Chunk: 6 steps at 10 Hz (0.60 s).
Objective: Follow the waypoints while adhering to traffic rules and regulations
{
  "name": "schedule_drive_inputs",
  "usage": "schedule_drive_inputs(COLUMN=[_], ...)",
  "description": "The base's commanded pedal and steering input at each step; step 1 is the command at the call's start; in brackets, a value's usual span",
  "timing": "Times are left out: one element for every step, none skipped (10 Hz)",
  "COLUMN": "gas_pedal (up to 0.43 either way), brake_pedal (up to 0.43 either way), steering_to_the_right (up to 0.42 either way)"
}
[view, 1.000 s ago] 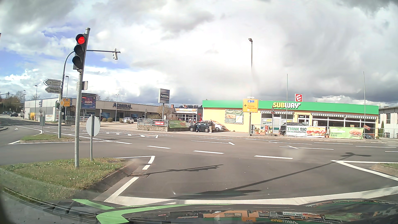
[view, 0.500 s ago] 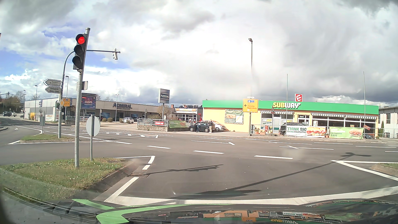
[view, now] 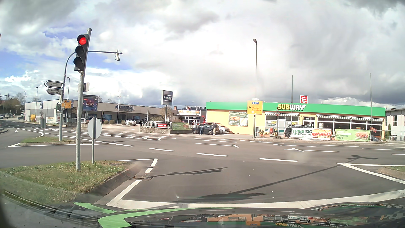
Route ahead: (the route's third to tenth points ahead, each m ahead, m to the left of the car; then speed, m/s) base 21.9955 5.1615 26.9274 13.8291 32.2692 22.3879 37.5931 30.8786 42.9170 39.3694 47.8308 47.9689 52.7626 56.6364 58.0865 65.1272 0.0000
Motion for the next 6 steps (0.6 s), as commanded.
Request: schedule_drive_inputs(gas_pedal=[0.0,0.0,0.0,0.0,0.0,0.0], brake_pedal=[0.311,0.311,0.311,0.311,0.311,0.311], steering_to_the_right=[0.012,0.012,0.012,0.012,0.012,0.012])
